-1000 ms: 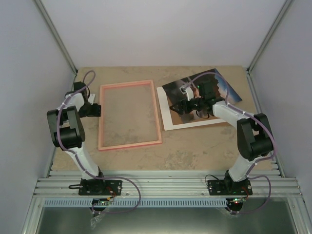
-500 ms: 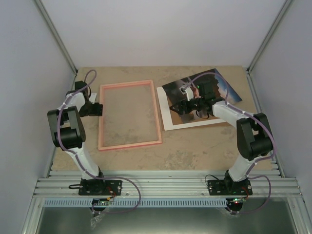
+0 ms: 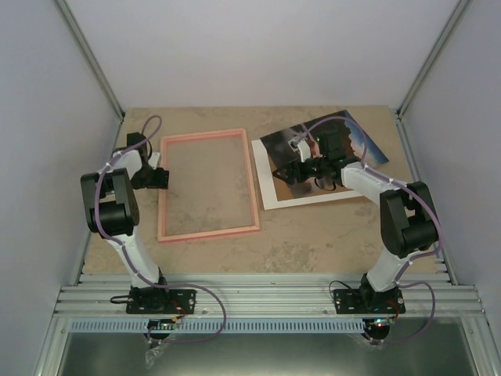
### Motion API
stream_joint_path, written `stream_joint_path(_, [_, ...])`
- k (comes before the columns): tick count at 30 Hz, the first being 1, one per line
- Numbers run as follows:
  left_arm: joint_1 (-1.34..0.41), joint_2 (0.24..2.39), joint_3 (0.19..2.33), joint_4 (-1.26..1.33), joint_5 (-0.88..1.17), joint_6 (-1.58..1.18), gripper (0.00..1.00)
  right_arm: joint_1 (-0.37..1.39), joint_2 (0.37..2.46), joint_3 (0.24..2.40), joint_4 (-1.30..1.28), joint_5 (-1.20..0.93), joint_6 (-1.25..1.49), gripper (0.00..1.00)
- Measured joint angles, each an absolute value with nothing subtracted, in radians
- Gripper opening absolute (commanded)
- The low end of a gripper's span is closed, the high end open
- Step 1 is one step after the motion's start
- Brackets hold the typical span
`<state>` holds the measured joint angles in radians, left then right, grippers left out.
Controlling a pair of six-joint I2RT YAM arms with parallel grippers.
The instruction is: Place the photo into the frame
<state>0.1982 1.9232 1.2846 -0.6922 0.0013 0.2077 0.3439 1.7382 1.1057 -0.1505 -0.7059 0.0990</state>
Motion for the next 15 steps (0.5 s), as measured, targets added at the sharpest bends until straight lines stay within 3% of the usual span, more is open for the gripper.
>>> stream_joint_path(15, [0.159, 1.8, 1.43, -0.742, 0.117, 0.282, 0.89, 0.283, 1.738, 1.202, -0.271, -0.707, -0.023, 0.79])
